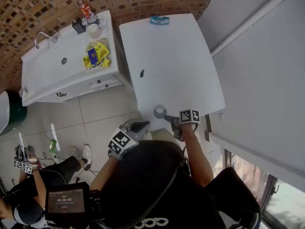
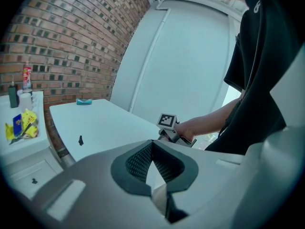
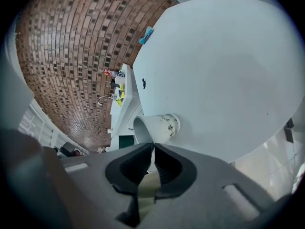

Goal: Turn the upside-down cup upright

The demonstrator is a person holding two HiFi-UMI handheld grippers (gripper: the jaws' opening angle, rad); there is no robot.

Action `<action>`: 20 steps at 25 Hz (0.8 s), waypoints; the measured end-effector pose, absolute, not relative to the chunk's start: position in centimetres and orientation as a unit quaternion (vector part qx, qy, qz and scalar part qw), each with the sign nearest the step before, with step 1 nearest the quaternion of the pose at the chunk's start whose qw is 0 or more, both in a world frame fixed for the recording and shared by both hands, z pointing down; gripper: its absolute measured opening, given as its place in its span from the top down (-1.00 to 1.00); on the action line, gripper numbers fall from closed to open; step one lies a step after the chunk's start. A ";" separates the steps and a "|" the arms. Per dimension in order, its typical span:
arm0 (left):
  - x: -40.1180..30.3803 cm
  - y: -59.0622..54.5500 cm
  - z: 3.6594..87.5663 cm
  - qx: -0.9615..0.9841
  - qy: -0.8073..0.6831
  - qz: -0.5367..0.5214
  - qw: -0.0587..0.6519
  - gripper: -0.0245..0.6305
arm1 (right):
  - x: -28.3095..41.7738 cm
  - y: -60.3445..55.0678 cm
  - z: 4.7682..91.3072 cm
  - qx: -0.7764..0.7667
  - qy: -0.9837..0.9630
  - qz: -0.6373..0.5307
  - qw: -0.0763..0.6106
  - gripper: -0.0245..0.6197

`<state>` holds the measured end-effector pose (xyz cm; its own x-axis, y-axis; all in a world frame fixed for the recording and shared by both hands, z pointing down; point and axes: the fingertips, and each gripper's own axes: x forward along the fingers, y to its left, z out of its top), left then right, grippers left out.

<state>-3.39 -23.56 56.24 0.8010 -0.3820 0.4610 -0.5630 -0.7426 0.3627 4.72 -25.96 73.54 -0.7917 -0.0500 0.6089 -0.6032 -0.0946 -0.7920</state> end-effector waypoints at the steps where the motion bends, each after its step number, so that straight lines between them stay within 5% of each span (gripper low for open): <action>1: -3.5 -23.5 56.2 0.916 -0.257 0.181 0.251 0.88 | 4.7 -26.0 73.5 0.256 -0.644 0.693 0.200 0.90; 20: -5.1 -19.4 55.7 0.931 -0.227 0.151 0.242 0.88 | 4.2 -24.0 67.0 0.318 -0.733 0.575 0.178 0.78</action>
<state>-5.14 -19.36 55.66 0.8509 -0.3505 0.3912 -0.4965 -0.7797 0.3815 4.24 -24.02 67.02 -0.7347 -0.2612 0.6261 -0.6703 0.1377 -0.7292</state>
